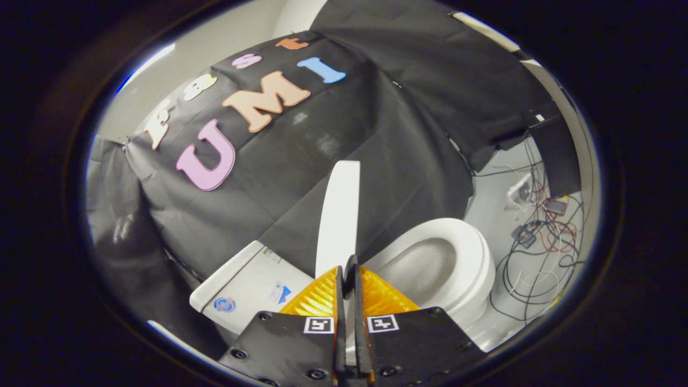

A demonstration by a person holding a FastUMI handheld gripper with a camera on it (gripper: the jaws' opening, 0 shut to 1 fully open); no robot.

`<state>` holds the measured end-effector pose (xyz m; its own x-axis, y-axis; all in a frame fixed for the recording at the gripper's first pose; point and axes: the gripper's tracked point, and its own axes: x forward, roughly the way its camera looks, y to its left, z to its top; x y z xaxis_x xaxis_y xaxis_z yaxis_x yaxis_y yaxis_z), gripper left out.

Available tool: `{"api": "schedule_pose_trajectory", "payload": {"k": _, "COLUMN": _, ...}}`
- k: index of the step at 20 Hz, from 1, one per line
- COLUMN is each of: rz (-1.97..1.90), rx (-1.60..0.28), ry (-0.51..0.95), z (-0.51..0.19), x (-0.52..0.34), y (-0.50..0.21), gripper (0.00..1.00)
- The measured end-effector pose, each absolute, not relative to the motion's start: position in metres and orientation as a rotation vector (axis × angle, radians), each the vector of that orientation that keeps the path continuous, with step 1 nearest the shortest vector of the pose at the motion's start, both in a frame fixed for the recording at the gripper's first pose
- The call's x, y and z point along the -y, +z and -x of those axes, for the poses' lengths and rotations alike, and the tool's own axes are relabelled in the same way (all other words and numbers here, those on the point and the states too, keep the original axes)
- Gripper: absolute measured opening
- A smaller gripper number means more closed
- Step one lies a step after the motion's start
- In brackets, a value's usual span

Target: Open the toilet lid.

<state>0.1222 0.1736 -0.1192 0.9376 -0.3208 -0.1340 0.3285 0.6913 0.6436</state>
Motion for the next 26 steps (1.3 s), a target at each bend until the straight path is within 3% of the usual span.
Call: {"api": "schedule_pose_trajectory", "payload": {"k": 26, "rz": -0.347, "rx": -0.046, "ry": 0.126, "z": -0.211, "x": -0.340, "y": -0.030, "gripper": 0.16}}
